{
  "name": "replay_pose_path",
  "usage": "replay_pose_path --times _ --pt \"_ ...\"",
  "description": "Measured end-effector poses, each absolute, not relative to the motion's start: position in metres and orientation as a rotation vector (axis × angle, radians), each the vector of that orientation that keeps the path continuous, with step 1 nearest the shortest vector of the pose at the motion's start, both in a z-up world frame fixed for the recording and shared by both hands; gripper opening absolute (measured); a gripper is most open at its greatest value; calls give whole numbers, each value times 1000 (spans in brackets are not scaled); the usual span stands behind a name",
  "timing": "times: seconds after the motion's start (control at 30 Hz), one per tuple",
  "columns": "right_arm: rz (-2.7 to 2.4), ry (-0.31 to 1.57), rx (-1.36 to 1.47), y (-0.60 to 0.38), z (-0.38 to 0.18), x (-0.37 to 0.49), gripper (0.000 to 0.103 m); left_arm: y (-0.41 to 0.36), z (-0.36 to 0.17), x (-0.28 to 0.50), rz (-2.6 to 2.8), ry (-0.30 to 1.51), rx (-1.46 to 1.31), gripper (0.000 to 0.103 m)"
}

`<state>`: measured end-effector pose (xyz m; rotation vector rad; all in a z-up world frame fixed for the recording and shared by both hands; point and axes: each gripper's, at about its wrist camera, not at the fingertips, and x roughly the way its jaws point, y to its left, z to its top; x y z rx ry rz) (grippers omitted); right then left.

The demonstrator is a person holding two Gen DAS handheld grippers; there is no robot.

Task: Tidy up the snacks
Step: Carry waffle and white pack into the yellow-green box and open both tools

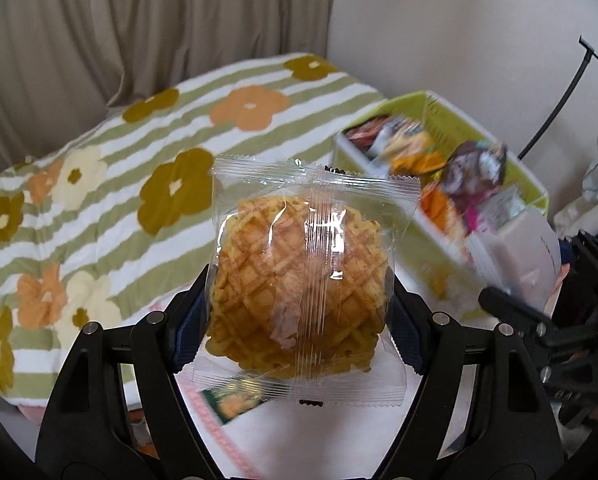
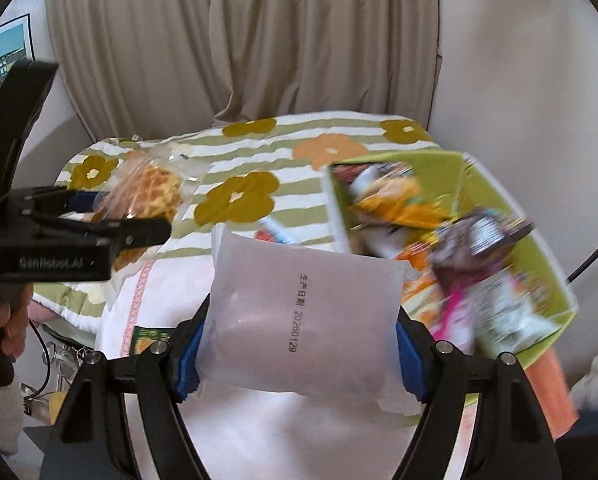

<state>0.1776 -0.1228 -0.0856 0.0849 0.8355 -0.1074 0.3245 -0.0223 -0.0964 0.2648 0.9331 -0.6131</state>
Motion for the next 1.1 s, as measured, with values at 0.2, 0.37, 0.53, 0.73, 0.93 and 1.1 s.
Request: replay_pose_path --times 0.2,0.37,0.53,0.73,0.93,1.1 --pt "-64 821 67 -200 -65 165 74 -95 -84 299 -585 945 184 75" --pt "-36 823 55 -257 -61 162 74 -157 -89 279 -547 965 148 76" --pt "-8 843 64 -299 -65 163 74 -197 -105 271 -502 1010 114 76" --pt "6 862 100 -334 -72 163 74 -227 -127 273 -479 1052 142 76" --pt "17 889 121 -345 -82 170 74 -234 -137 282 -437 1076 141 78" --pt "25 902 134 -350 -85 174 74 -232 -141 282 -429 1092 139 99"
